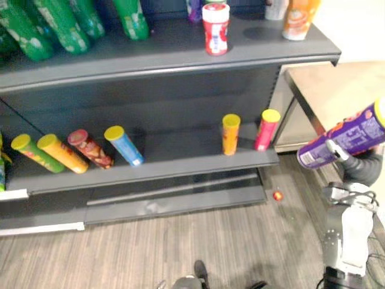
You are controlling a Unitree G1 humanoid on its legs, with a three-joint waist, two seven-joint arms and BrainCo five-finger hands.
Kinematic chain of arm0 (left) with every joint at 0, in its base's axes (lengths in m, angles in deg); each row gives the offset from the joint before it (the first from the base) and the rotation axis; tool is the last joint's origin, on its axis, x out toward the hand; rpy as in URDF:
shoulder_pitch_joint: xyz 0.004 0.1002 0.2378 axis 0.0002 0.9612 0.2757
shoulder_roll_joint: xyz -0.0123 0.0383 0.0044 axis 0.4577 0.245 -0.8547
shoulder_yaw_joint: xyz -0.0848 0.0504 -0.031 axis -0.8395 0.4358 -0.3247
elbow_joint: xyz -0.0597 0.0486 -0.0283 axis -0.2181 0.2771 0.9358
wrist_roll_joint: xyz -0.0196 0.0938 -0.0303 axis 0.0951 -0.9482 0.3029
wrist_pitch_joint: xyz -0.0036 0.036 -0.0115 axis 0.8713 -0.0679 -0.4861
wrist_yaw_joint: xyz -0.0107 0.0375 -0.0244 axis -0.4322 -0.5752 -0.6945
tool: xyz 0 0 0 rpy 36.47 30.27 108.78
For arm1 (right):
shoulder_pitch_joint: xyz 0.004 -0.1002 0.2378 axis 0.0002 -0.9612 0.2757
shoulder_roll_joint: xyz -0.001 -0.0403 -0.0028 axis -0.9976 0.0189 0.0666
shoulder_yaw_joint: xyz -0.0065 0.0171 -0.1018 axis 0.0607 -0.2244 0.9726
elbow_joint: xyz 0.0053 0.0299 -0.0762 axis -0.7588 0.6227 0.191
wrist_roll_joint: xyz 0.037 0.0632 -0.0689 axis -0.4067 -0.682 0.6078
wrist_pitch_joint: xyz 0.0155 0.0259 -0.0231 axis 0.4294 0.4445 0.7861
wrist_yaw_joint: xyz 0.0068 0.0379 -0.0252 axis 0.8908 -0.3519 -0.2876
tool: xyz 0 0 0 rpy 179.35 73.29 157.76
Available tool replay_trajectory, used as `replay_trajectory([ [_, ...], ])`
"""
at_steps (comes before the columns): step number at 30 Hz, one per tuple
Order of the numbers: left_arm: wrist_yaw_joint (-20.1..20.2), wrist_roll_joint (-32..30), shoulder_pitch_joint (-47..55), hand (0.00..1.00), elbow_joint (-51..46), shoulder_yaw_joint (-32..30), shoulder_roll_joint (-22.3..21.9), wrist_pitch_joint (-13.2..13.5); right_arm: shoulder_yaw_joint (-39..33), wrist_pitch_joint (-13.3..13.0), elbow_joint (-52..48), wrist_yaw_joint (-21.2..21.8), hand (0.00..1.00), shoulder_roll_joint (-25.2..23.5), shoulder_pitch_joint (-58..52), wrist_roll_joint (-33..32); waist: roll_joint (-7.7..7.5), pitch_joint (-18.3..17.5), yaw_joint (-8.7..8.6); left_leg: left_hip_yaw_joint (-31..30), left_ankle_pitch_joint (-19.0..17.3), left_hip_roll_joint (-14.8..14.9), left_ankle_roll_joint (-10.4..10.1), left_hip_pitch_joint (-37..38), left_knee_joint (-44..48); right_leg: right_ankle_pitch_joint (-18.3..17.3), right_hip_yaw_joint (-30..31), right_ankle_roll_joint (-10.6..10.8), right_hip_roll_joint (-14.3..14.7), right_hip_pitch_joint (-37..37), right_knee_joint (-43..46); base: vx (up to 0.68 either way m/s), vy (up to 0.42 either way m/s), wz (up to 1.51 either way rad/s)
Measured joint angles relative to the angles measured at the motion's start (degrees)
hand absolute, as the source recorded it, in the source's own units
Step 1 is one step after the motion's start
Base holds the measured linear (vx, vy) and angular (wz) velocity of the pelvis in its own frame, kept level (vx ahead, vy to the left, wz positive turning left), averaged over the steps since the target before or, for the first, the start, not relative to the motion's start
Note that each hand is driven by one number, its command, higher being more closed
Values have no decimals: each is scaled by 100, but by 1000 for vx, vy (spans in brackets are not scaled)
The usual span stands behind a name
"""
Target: Put the gum and the chips on the shelf.
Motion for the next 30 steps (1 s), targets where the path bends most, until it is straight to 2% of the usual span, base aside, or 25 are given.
replay_trajectory([
  [3,-44,-4,-31,0,-7,4,43,13,130,0,-1,-1,100,1,-103,86,-54,15,-6,149,-30,26,24,9,-54,72,252,13,144,-103,-275,-38,88,-28],
  [8,-50,-5,-63,0,-5,-10,39,12,180,18,0,43,100,-3,-242,211,-60,20,-9,259,112,61,-54,41,-275,254,404,26,354,-197,-531,35,32,-15],
  [14,-24,15,-68,0,-72,-36,37,20,432,24,196,73,100,0,-217,209,-111,31,-8,222,191,89,-10,88,-253,276,437,20,424,-115,-597,108,-1,6],
  [16,-25,21,-68,0,-114,-80,45,46,633,51,404,79,100,-1,-204,209,-178,70,15,144,36,151,-13,38,3,289,436,36,441,10,-652,69,21,21],
  [19,-24,216,-65,0,-122,-76,68,55,1093,112,449,261,100,7,-203,215,-249,107,154,72,-447,304,-39,-115,640,306,430,66,470,218,-668,20,62,7],
  [20,-24,248,-66,0,-123,-69,68,56,1161,113,449,296,100,7,-202,219,-249,107,170,9,-536,303,-41,-108,695,307,430,66,427,234,-581,14,100,22],
  [21,-26,247,-69,0,-120,-59,73,56,1285,113,448,325,100,6,-205,228,-240,104,152,-107,-593,251,13,-88,704,327,434,40,252,222,-206,53,146,47],
  [22,-29,247,-86,0,-122,-50,77,58,1322,117,450,326,100,6,-217,233,-222,108,96,-247,-599,215,35,-84,704,408,478,-80,92,175,207,67,136,77],
  [23,-31,247,-86,0,-121,-47,88,66,1358,131,451,324,100,7,-214,254,-209,103,44,-407,-590,186,82,-79,697,562,724,-317,-41,49,639,80,168,92],
  [24,-50,247,-83,0,-108,16,145,66,1372,127,446,329,100,3,-206,346,-194,103,0,-672,-577,154,130,-22,692,748,1602,-742,-77,-323,1234,94,133,79],
  [25,-77,246,-81,0,-94,112,166,63,1398,127,452,330,100,-8,-214,399,-159,129,12,-765,-550,142,110,-9,687,695,2242,-692,56,-523,1393,124,127,86],
  [26,-121,247,-88,0,-75,170,253,58,1469,130,446,352,100,-8,-225,435,-187,112,-1,-1014,-532,134,150,10,678,317,3313,-379,525,-691,1274,135,55,99],
  [27,-171,247,-120,0,-56,168,312,60,1523,124,418,415,100,-9,-221,430,-200,104,-7,-1210,-513,85,169,41,662,89,3980,-230,856,-731,966,144,32,114],
  [28,-182,247,-140,0,-52,163,322,60,1588,111,399,443,100,-9,-211,428,-219,93,-5,-1325,-508,2,171,60,661,47,4242,-198,978,-732,687,148,-13,109],
  [30,-197,248,-174,0,-44,162,315,60,1767,103,394,469,100,-10,-207,420,-244,78,7,-1541,-508,-165,168,96,677,39,4513,-177,1046,-806,300,129,-51,78],
])
